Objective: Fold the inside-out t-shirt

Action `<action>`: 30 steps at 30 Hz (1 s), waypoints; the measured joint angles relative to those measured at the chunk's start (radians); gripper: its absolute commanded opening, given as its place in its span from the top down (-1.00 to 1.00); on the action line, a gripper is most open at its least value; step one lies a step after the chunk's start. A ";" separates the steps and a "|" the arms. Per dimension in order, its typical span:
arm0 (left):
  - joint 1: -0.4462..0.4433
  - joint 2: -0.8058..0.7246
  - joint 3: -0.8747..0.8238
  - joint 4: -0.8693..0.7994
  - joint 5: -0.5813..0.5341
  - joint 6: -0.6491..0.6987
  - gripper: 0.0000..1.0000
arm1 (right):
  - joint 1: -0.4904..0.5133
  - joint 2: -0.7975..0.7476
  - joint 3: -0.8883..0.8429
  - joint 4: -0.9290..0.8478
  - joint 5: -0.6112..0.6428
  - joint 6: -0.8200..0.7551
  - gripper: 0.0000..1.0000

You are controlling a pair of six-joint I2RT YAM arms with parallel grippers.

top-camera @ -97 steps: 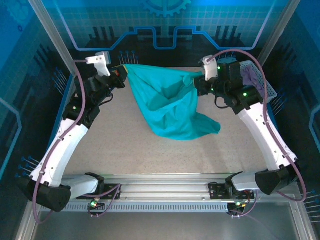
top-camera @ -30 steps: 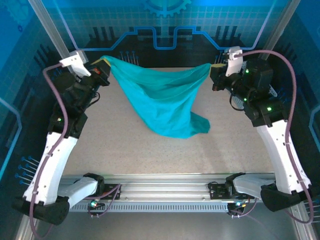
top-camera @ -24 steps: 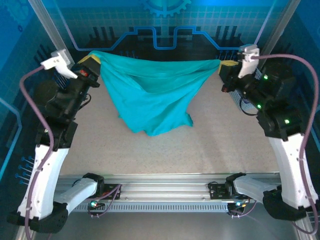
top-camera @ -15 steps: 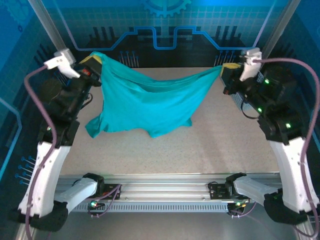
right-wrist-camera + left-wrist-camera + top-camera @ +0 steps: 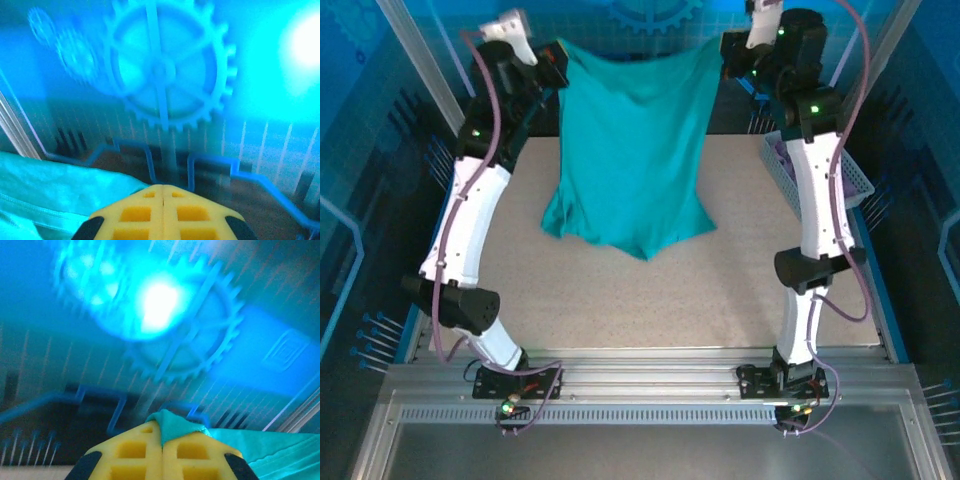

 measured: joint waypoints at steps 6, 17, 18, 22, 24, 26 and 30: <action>0.000 -0.117 0.137 0.001 0.043 0.023 1.00 | -0.001 -0.347 -0.343 0.100 -0.001 0.002 1.00; -0.092 -0.743 -1.168 0.207 0.071 -0.074 0.91 | 0.001 -0.763 -1.321 0.229 -0.027 0.008 1.00; -0.113 -0.762 -1.271 0.201 0.066 -0.090 0.87 | 0.001 -0.776 -1.424 0.225 -0.027 0.015 1.00; -0.238 -0.817 -1.669 0.172 0.038 -0.165 0.38 | 0.001 -0.783 -1.783 0.210 -0.027 0.040 1.00; -0.311 -0.805 -1.752 0.146 0.021 -0.188 -0.02 | 0.001 -0.782 -1.867 0.191 -0.028 0.046 1.00; -0.406 -0.768 -1.759 0.137 -0.027 -0.188 -0.30 | 0.001 -0.782 -1.898 0.191 -0.028 0.048 1.00; -0.581 -0.654 -1.665 0.190 -0.149 -0.109 -0.49 | 0.001 -0.789 -1.894 0.202 -0.029 0.045 1.00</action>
